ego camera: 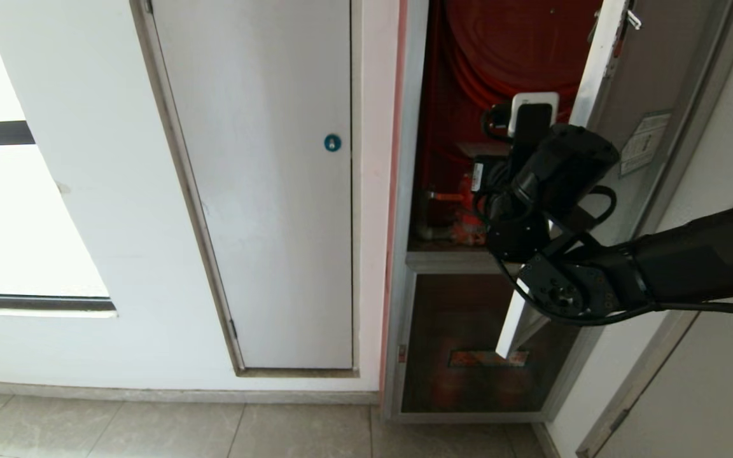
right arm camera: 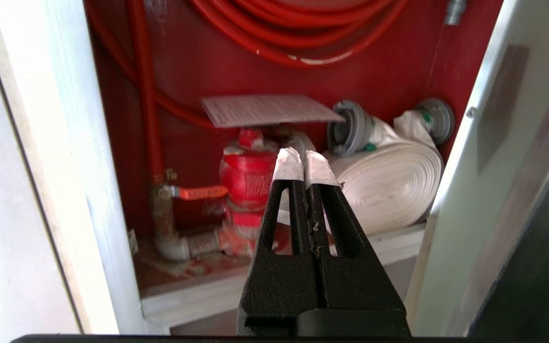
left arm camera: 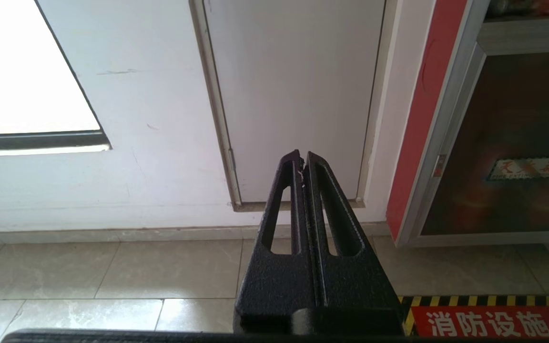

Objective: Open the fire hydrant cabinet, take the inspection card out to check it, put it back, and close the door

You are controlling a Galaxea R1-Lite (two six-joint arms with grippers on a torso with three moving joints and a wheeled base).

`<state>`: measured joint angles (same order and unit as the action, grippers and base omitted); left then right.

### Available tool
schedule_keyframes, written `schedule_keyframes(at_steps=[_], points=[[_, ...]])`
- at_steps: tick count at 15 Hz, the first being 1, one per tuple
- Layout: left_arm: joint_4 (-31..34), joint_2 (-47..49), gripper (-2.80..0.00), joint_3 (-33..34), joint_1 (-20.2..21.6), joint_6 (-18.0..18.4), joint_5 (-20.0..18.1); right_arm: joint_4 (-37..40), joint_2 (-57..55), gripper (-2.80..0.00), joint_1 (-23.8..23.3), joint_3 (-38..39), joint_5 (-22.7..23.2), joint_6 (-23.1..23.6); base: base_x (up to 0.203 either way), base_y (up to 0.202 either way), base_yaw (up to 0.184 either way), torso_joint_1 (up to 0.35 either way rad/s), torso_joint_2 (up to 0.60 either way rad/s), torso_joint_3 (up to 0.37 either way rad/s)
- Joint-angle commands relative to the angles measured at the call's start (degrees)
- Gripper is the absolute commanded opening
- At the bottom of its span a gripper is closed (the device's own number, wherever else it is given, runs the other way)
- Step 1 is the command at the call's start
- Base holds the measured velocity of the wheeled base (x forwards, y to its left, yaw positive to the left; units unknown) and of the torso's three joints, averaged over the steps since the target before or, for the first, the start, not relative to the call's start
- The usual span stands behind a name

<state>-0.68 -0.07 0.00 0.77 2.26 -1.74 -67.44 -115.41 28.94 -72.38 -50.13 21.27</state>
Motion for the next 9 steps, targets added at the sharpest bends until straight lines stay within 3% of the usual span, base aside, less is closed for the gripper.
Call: schedule_keyframes(at_steps=[1, 9], points=[[0.0, 0.0, -2.80, 0.4, 0.0, 0.0, 0.0, -1.0, 1.6, -2.80, 0.7, 1.9, -0.3, 0.0, 0.000, 0.000, 0.000, 0.000, 0.00, 0.000], [0.0, 0.0, -2.80, 0.4, 0.0, 0.0, 0.0, -1.1, 3.8, -2.80, 0.8, 4.1, -0.8, 0.0, 0.000, 0.000, 0.000, 0.000, 0.00, 0.000]])
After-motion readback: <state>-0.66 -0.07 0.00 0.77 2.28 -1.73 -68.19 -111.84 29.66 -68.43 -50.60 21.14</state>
